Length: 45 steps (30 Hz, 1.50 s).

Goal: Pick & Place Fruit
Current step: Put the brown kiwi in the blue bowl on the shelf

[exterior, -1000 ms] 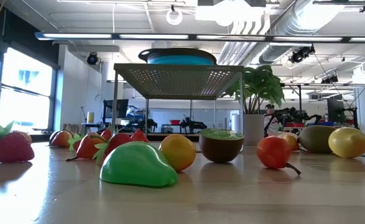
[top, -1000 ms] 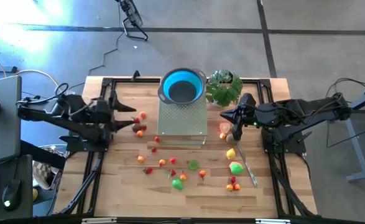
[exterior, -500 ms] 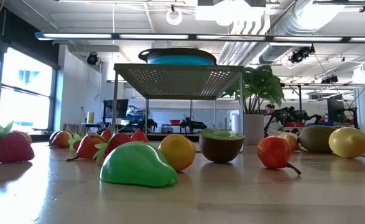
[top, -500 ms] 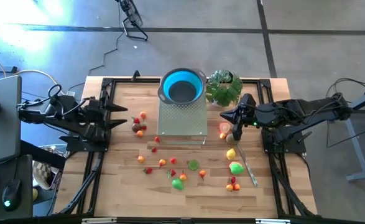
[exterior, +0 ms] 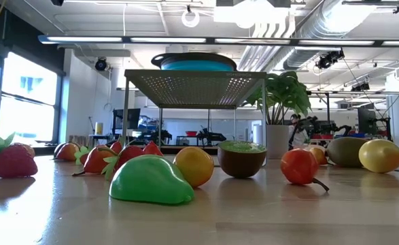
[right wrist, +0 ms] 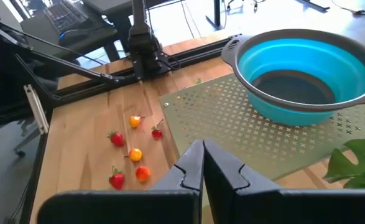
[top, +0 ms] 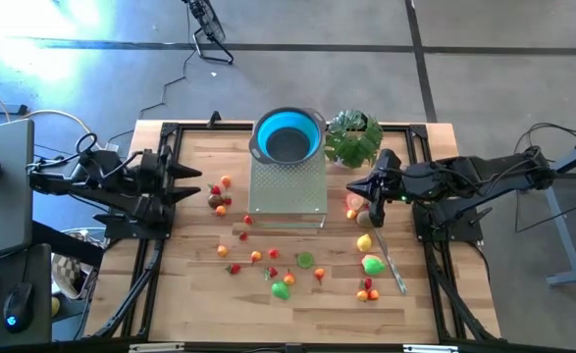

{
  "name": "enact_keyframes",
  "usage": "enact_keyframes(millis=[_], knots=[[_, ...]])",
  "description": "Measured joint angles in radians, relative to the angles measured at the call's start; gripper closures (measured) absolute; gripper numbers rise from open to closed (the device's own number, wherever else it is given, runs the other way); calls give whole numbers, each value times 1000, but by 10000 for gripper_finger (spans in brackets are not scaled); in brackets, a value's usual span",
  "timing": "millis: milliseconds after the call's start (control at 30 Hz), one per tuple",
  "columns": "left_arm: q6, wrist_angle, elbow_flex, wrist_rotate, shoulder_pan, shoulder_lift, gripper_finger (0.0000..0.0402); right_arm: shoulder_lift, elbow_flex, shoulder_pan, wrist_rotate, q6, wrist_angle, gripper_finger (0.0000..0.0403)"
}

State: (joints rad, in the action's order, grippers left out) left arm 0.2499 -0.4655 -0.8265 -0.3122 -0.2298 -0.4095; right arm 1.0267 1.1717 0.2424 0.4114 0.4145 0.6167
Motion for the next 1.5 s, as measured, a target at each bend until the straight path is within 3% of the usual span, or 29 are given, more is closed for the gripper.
enact_keyframes(millis=[500, 667, 933, 1267, 1500], knots=[[68, -4, 0, -6, 0, -1, 197, 0, 0, -1, -22, 14, -9, 400], [69, -5, 0, -71, 0, -1, 197, 0, 0, -15, -79, 152, -22, 401], [70, -9, -1, -151, 0, -1, 197, 36, 9, -9, -47, 158, -3, 401], [95, -9, -1, -148, 0, -1, 197, 238, 282, -38, -70, 158, 467, 401], [96, -9, -1, -148, 0, -1, 197, 350, 304, -97, -189, 67, 725, 401]])
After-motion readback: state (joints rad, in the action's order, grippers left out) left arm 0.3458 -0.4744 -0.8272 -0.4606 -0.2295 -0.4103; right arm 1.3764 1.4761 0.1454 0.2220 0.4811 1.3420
